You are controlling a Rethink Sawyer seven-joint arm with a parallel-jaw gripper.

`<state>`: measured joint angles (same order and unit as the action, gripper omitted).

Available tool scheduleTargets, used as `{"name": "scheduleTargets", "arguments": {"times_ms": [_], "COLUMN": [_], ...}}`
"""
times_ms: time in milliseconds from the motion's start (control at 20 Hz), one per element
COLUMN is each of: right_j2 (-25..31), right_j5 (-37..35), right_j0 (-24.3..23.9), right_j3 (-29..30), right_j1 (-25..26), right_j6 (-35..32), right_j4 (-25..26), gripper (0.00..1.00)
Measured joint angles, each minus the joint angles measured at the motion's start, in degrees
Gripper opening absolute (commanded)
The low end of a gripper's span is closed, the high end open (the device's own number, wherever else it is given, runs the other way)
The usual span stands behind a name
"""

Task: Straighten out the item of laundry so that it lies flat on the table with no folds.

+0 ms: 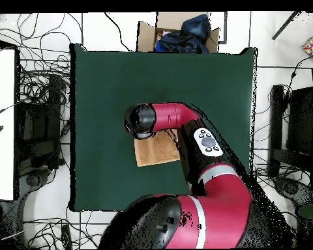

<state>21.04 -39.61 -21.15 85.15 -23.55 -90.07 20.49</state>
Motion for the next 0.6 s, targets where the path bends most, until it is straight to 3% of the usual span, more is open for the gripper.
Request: {"name": "scheduleTargets", "arguments": {"times_ms": [400,450,600], "right_j2": [0.0,0.0,0.0], "right_j5": [-0.3,-0.3,-0.3], "right_j0": [-0.5,-0.6,-0.6], "right_j3": [-0.1,-0.1,-0.4], "right_j1": [-3.5,-3.6,-3.4], "right_j6": [0.0,0.0,0.0], "right_j4": [0.0,0.0,0.0], "gripper": [0.0,1.0,1.0]}}
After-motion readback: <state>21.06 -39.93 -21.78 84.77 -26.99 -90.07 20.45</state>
